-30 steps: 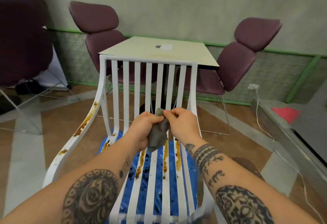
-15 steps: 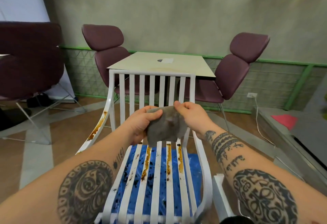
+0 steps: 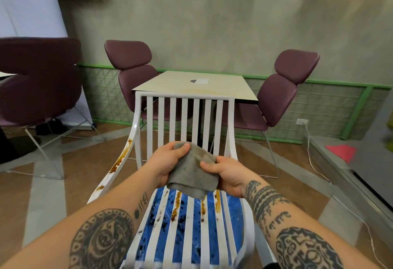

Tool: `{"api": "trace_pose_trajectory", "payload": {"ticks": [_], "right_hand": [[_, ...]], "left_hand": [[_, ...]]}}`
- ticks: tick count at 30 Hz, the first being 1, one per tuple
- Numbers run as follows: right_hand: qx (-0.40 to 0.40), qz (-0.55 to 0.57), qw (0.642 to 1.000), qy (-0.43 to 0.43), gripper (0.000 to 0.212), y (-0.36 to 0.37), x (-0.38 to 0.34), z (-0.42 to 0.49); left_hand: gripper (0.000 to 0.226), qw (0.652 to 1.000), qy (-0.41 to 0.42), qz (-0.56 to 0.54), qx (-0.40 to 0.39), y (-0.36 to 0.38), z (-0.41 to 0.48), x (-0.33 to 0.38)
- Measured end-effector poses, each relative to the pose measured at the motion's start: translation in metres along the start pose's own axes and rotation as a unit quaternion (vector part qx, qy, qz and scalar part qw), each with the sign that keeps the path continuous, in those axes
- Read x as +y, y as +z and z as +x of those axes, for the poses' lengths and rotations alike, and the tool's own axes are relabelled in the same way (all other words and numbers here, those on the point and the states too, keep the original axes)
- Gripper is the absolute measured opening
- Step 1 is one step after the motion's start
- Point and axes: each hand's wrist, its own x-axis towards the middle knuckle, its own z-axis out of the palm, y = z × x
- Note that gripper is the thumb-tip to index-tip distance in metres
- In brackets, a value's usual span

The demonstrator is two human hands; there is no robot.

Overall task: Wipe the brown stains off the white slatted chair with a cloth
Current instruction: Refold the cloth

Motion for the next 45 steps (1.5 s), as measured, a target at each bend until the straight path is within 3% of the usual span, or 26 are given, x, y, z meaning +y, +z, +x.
{"api": "trace_pose_trajectory", "payload": {"ticks": [5, 10, 12, 15, 20, 26, 30, 33, 37, 39, 42, 45], "right_hand": [[0.005, 0.047, 0.998, -0.049, 0.034, 0.002, 0.001, 0.002], [0.035, 0.035, 0.993, -0.107, 0.031, 0.013, -0.012, 0.005], [0.053, 0.02, 0.99, -0.129, 0.031, 0.018, -0.018, 0.007], [0.066, -0.003, 0.99, -0.126, 0.028, 0.021, -0.019, 0.007], [0.059, -0.062, 0.994, -0.062, 0.029, 0.01, -0.005, 0.005], [0.056, -0.04, 0.985, -0.156, 0.018, 0.003, -0.018, 0.014], [0.011, -0.119, 0.982, -0.145, 0.036, -0.004, -0.003, 0.022], [0.019, -0.155, 0.982, -0.111, 0.037, -0.012, 0.026, 0.033], [0.051, -0.026, 0.993, -0.103, 0.034, -0.024, 0.062, 0.052], [0.09, 0.05, 0.99, -0.096, 0.04, -0.034, 0.069, 0.063], [0.102, 0.096, 0.989, -0.042, 0.069, -0.05, 0.065, 0.078], [0.136, 0.092, 0.986, -0.025, 0.067, -0.063, 0.049, 0.091]], "left_hand": [[0.031, 0.997, -0.025, -0.069, -0.031, -0.004, -0.01, -0.001], [0.034, 0.988, 0.018, -0.144, -0.048, -0.009, -0.019, 0.007], [0.035, 0.983, -0.005, -0.175, -0.057, -0.01, -0.023, 0.007], [0.04, 0.985, -0.085, -0.135, -0.064, -0.01, -0.029, -0.004], [0.037, 0.992, -0.072, -0.098, -0.039, -0.017, -0.027, -0.022], [0.029, 0.981, -0.041, -0.185, -0.046, -0.023, -0.017, -0.015], [0.044, 0.961, -0.114, -0.252, -0.02, -0.04, -0.007, -0.037], [0.053, 0.959, -0.184, -0.212, -0.035, -0.045, 0.002, -0.061], [0.035, 0.98, -0.16, -0.114, -0.016, -0.034, 0.022, -0.093], [0.028, 0.983, -0.128, -0.128, 0.022, -0.027, 0.04, -0.102], [0.019, 0.977, -0.085, -0.188, 0.06, -0.003, 0.071, -0.104], [0.012, 0.973, -0.043, -0.218, 0.061, 0.032, 0.1, -0.099]]}}
